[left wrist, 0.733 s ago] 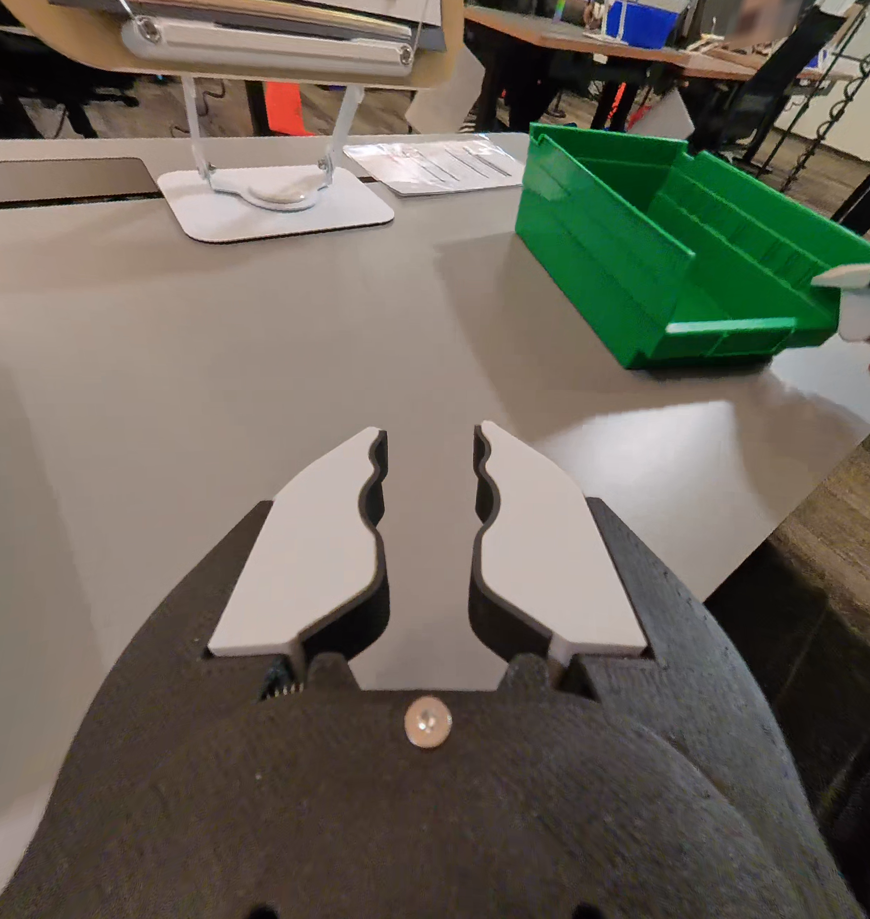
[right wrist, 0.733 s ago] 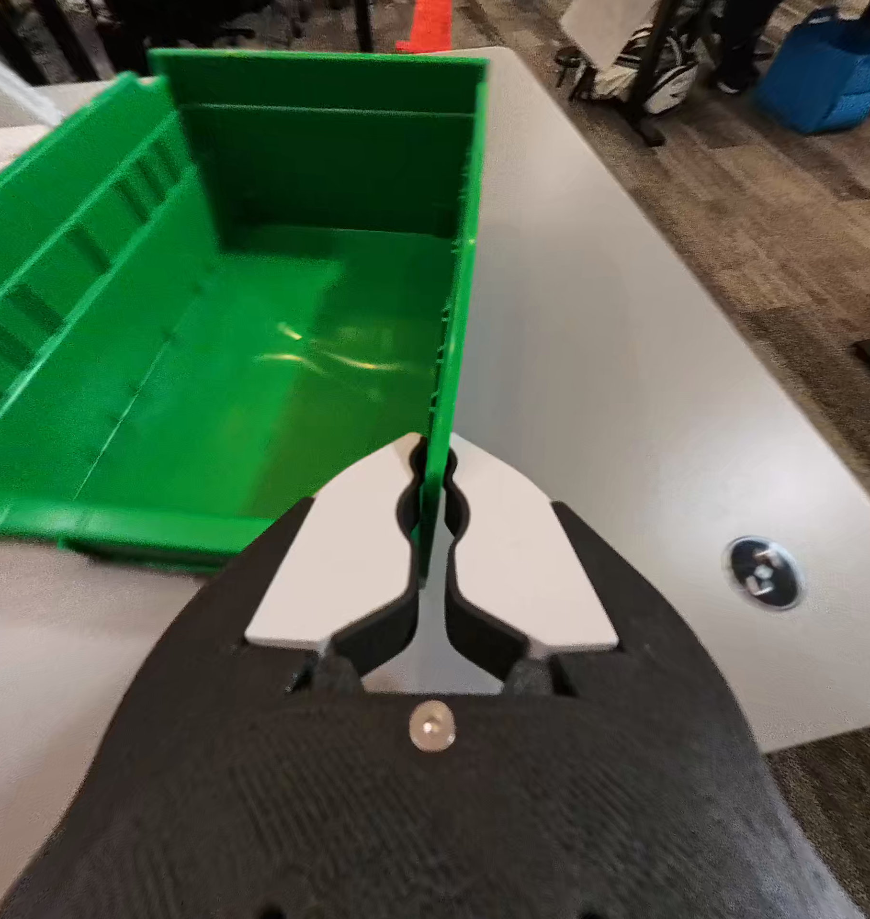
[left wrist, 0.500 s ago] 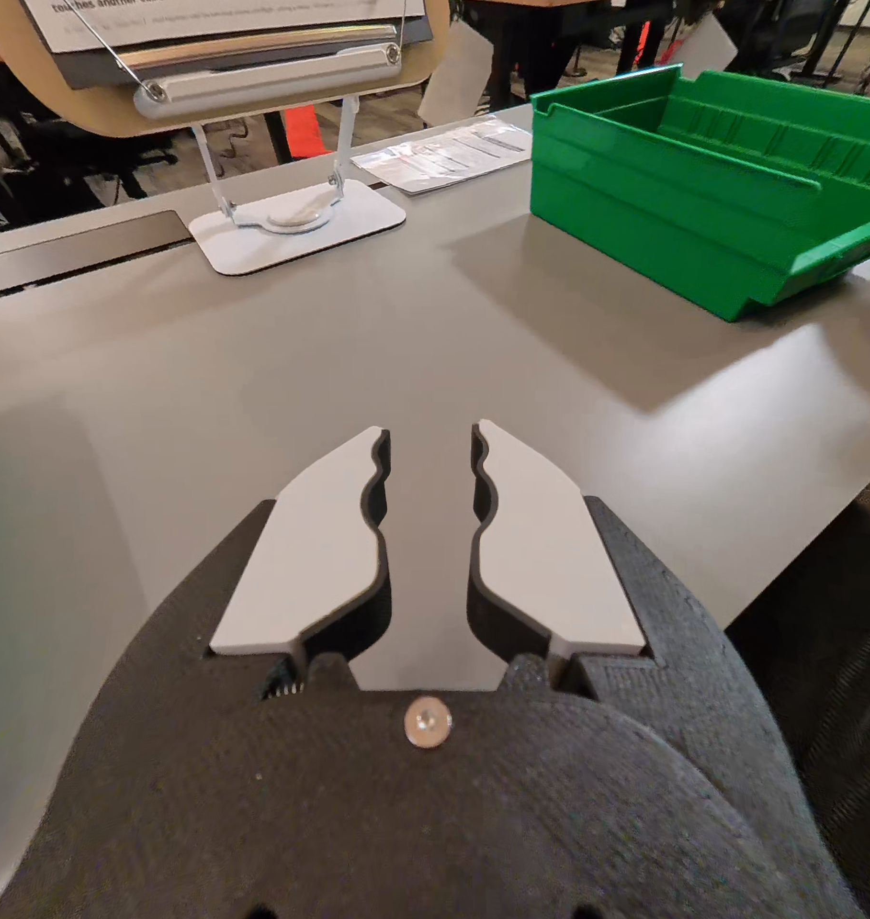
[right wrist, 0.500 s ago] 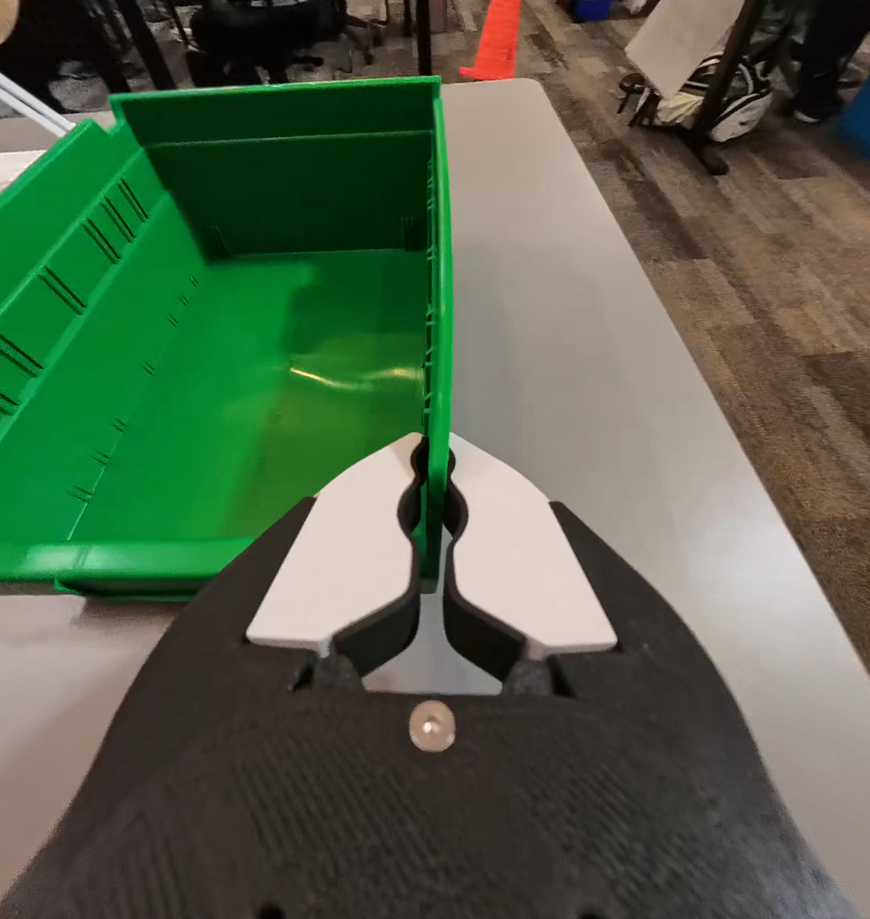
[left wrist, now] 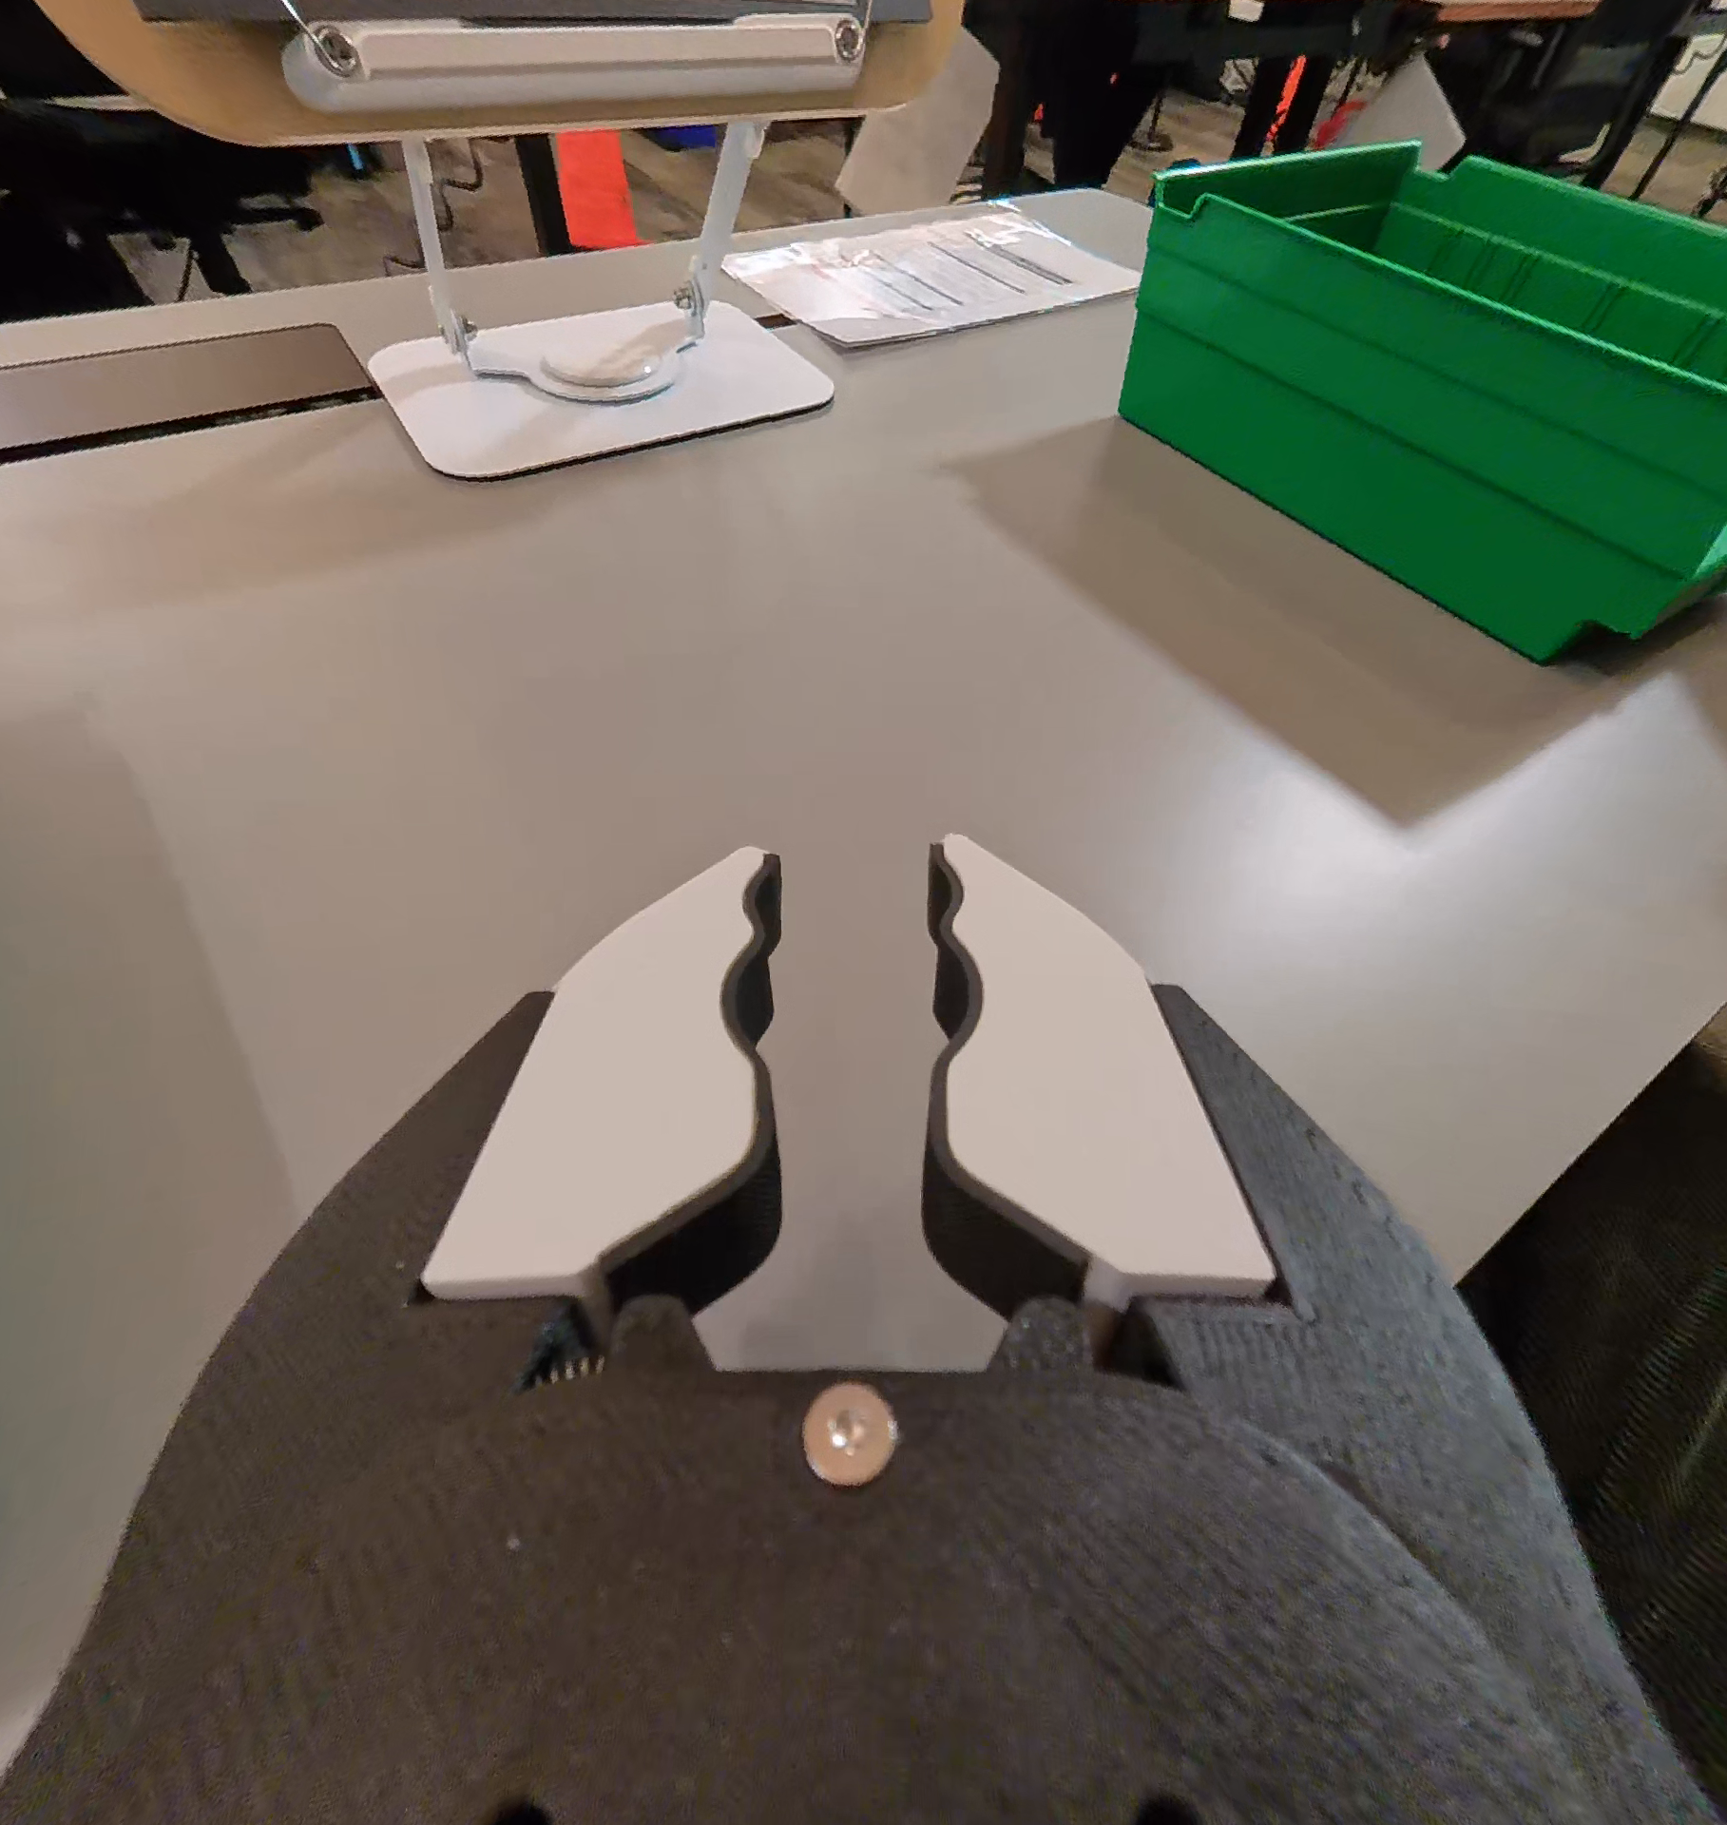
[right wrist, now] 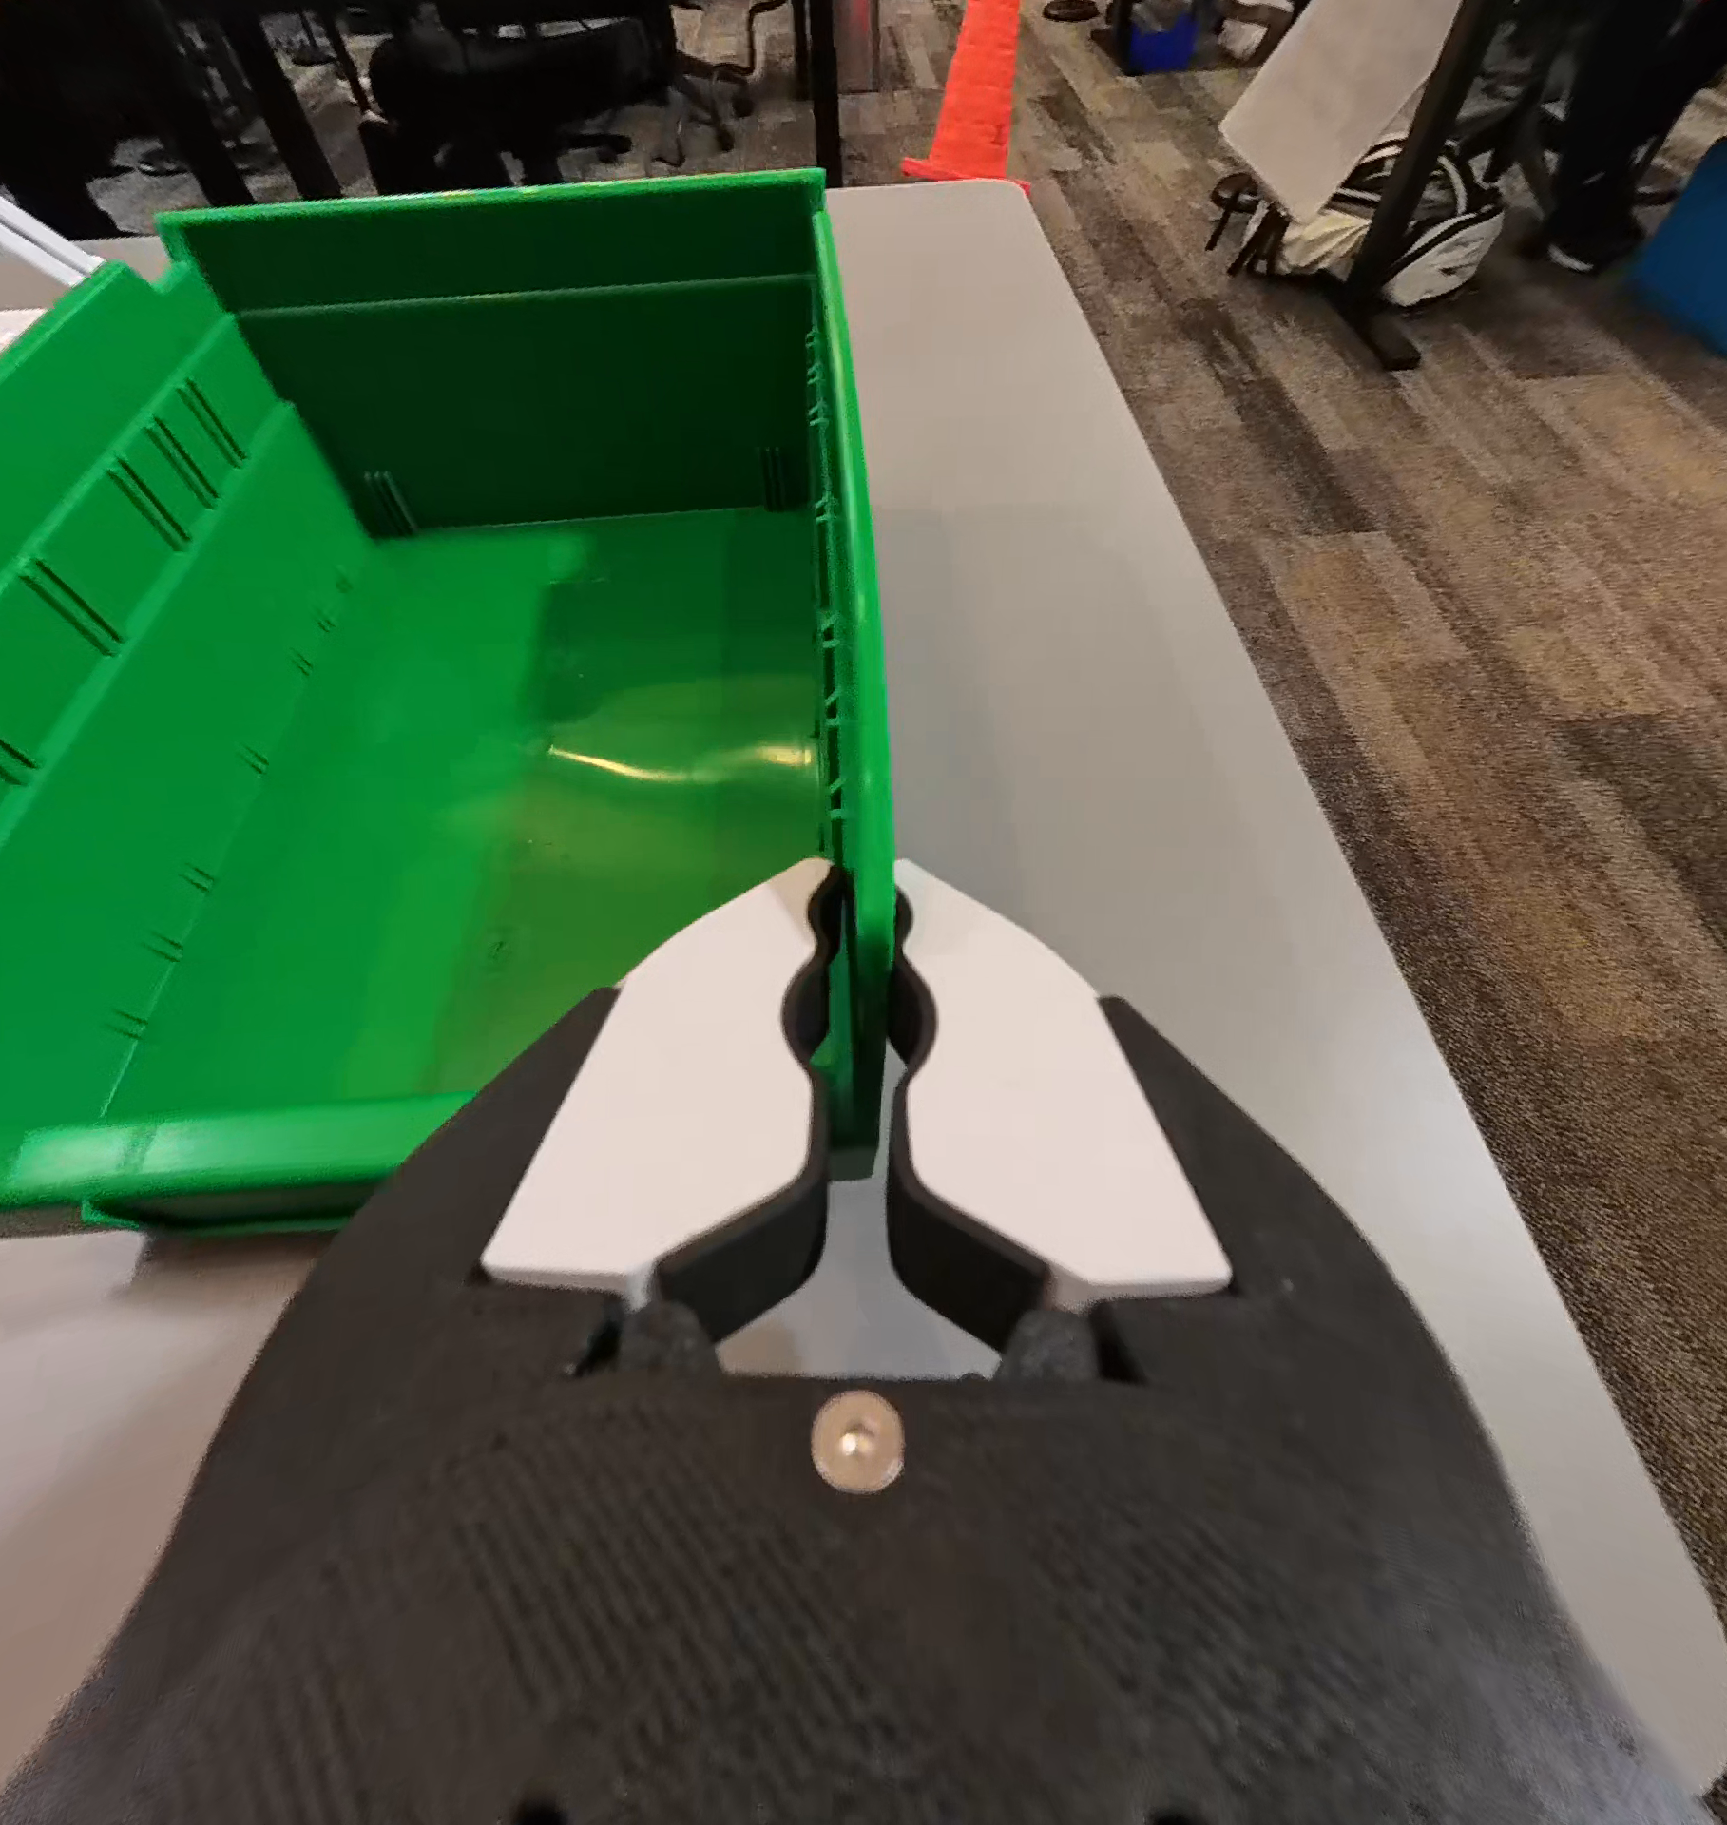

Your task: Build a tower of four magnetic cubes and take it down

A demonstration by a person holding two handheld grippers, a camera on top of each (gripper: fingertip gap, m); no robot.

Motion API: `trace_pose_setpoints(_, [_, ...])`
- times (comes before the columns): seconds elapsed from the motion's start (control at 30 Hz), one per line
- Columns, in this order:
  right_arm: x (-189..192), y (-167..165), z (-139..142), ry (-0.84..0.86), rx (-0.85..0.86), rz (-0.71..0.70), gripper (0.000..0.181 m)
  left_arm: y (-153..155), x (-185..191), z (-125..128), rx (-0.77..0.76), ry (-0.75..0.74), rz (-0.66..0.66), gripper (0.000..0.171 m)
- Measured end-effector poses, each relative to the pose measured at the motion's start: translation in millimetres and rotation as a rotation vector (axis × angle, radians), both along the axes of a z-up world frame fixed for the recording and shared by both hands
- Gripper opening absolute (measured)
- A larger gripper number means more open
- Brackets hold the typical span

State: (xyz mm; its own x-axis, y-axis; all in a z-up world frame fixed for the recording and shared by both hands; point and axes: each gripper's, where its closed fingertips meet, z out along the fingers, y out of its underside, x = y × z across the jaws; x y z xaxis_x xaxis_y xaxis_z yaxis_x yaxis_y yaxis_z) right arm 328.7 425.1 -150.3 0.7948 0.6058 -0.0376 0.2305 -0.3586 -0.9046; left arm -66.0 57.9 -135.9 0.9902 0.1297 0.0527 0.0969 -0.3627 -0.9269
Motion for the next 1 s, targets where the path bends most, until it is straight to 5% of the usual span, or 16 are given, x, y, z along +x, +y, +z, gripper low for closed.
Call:
trace_pose_setpoints(0.2, [13, 5, -5, 0.011, -0.027, -0.075, 0.025, 1, 2, -5, -0.027, 0.025, -0.014, 0.029])
trace_pose_setpoints(0.43, [13, 5, 1, 0.022, -0.022, -0.091, 0.022, 1, 2, -6, -0.029, 0.003, -0.016, 0.03])
trace_pose_setpoints(0.63, [7, -10, 65, 0.105, 0.139, -0.091, 0.031, 0, -4, -6, -0.034, 0.005, 0.023, 0.034])
trace_pose_setpoints(0.83, [-54, -83, 156, 0.339, 0.437, 0.05, 0.047, -22, -50, 21, 0.035, 0.124, 0.264, 0.059])
trace_pose_setpoints(1.0, [-173, -189, 151, 0.504, 0.349, 0.39, 0.062, -70, -110, 62, 0.136, 0.282, 0.531, 0.06])
